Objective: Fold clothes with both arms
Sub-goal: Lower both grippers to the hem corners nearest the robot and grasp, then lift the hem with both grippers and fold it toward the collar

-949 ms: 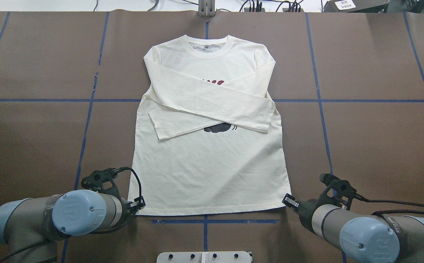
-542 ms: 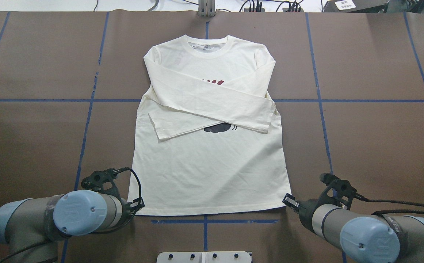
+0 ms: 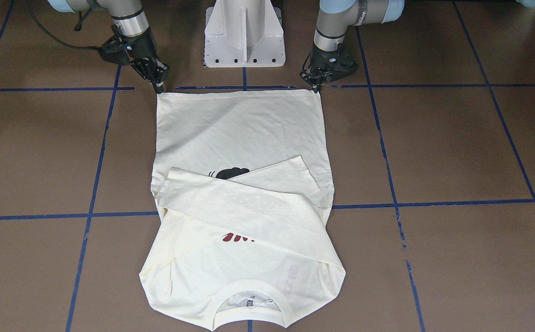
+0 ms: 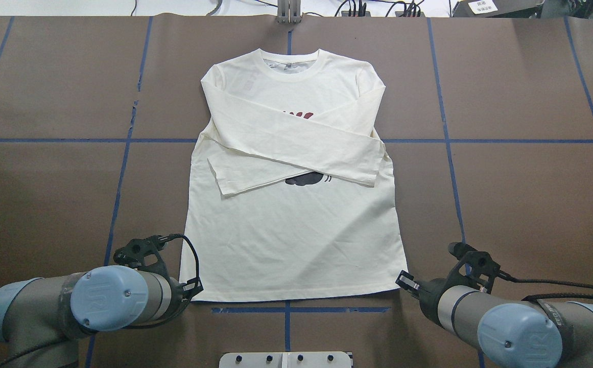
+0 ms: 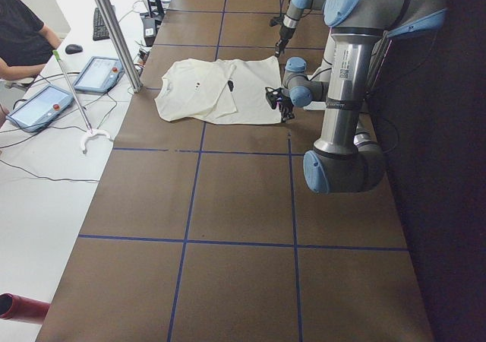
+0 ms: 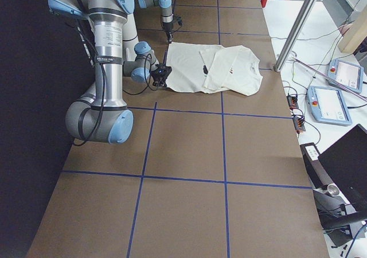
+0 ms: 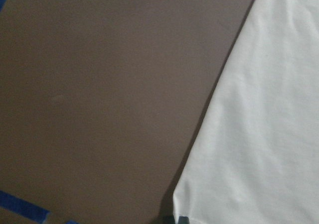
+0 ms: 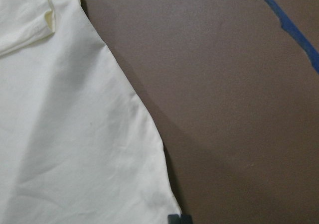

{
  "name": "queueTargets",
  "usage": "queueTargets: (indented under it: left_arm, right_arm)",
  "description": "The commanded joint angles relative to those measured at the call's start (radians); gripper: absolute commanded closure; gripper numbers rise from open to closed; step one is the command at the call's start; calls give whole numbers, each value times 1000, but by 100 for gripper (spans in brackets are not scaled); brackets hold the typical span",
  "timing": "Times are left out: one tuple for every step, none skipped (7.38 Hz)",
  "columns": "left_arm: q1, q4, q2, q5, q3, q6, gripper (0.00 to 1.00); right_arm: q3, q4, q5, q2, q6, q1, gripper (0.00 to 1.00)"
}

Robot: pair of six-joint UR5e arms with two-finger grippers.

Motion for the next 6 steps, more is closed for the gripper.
queueTargets:
  left_arm:
    - [-3, 95, 4, -49, -147, 0, 100]
    - [-1, 100, 9, -69, -187, -8, 100]
    - [2, 126, 14, -99, -242, -47, 100]
    - [2, 152, 15, -107, -282, -51, 100]
    - [0, 151, -2, -113, -276, -38, 100]
    - [-50, 151, -41, -101, -244, 33, 100]
  right_arm:
    - [133, 0, 12, -106, 0, -18, 100]
    - [196, 0, 21, -164, 1, -81, 100]
    - [244, 0, 23, -189, 3, -112, 100]
    - [262, 0, 20, -187, 3, -108, 100]
    - [262, 0, 20, -180, -11, -35, 100]
    - [247, 0, 33, -174, -73, 16, 100]
